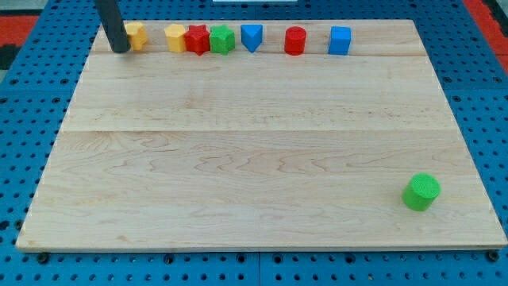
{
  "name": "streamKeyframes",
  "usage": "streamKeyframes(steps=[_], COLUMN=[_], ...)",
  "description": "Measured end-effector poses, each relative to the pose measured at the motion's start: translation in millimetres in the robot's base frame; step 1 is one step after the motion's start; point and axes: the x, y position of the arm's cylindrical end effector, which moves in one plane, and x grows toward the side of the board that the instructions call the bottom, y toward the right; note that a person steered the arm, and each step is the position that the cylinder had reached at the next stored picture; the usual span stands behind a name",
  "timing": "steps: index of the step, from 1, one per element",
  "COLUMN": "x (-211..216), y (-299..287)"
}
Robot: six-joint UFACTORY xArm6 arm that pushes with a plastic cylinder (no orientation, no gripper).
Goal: Push the green circle right to the blue cube
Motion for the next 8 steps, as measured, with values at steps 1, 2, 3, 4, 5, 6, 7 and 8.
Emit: streamKeyframes(steps=[1, 2, 3, 4, 5, 6, 7, 8], x=[72.8, 125.2, 125.3, 138.3, 212.8, 273.5, 273.0, 236.4], y=[90.4, 186.8, 306.3, 431.2, 490.4, 468.9, 395.3, 365.1])
